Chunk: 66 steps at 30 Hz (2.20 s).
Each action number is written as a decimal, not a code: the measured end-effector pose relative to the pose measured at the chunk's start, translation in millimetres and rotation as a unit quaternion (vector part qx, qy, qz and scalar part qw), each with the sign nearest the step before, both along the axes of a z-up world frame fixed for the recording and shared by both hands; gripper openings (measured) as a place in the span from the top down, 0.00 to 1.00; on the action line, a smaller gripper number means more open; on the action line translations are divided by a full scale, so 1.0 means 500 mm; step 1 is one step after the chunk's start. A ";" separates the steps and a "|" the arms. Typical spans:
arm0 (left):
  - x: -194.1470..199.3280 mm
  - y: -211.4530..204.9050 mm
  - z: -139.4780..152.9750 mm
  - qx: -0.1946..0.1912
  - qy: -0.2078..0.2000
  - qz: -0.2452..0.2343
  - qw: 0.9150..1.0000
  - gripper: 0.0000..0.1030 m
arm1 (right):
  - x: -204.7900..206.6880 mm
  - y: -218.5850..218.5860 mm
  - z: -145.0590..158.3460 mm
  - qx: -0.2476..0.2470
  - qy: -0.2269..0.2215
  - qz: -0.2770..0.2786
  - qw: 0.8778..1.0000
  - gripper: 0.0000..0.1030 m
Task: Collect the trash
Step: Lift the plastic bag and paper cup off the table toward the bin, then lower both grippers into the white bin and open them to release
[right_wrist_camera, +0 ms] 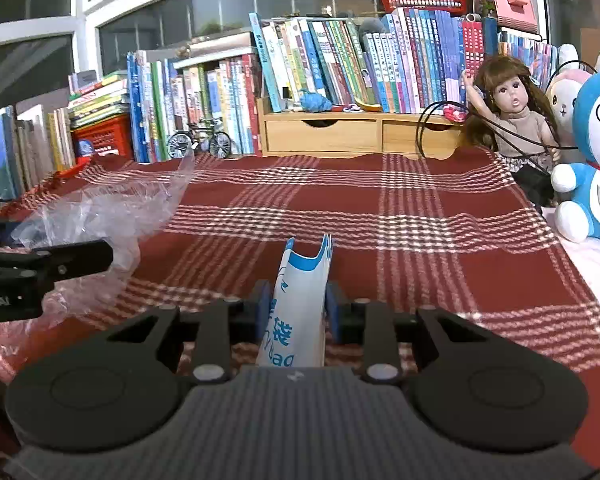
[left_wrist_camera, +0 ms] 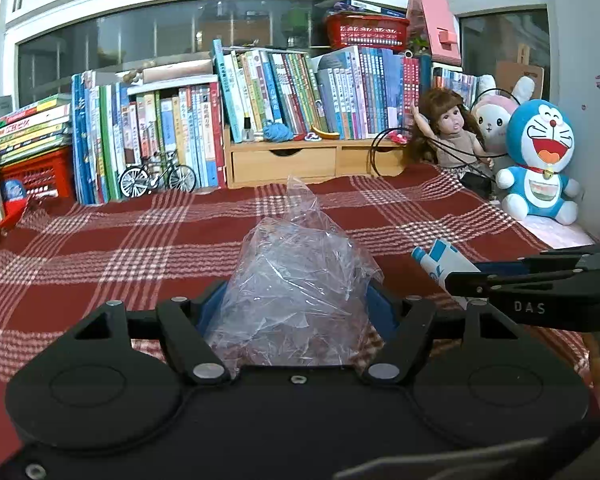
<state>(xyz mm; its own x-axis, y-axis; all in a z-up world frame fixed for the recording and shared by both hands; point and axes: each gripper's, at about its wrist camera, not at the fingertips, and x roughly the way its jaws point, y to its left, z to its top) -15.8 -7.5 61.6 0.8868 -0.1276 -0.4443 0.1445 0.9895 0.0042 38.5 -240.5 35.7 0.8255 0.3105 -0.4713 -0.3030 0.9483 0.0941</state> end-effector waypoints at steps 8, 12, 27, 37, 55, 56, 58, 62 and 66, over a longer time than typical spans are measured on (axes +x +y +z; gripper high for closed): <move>-0.057 0.011 -0.020 -0.008 0.010 0.015 1.000 0.32 | -0.066 -0.001 0.001 0.021 0.000 0.019 1.000 0.67; -0.090 0.013 -0.027 -0.013 0.011 0.018 1.000 0.32 | -0.095 -0.001 -0.001 0.028 0.001 0.027 0.999 0.67; -0.267 0.017 -0.013 -0.044 0.027 -0.002 0.999 0.32 | -0.214 0.010 -0.008 0.040 0.014 0.070 0.997 0.67; -0.344 0.021 -0.050 -0.058 0.085 -0.020 0.994 0.32 | -0.273 0.000 -0.047 0.061 0.062 0.080 0.993 0.67; -0.330 -0.016 -0.243 -0.049 0.247 -0.006 0.968 0.35 | -0.295 0.019 -0.217 0.055 0.185 0.067 0.979 0.67; -0.324 -0.015 -0.256 -0.050 0.257 -0.003 0.965 0.35 | -0.294 0.020 -0.227 0.055 0.190 0.066 0.978 0.67; -0.316 -0.015 -0.282 -0.050 0.272 0.004 0.961 0.35 | -0.289 0.023 -0.245 0.051 0.199 0.063 0.977 0.67; -0.292 -0.014 -0.333 -0.058 0.313 0.022 0.948 0.35 | -0.277 0.027 -0.280 0.056 0.224 0.058 0.971 0.67; -0.272 -0.012 -0.367 -0.077 0.347 0.040 0.934 0.35 | -0.268 0.034 -0.305 0.054 0.243 0.056 0.967 0.66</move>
<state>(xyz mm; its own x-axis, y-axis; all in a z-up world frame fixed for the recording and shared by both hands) -151.7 -13.5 -122.0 0.4023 -0.1829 -0.8971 -0.0153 0.9784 -0.2063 -95.7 -223.6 -116.7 0.4738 0.4540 -0.7546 -0.2980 0.8890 0.3477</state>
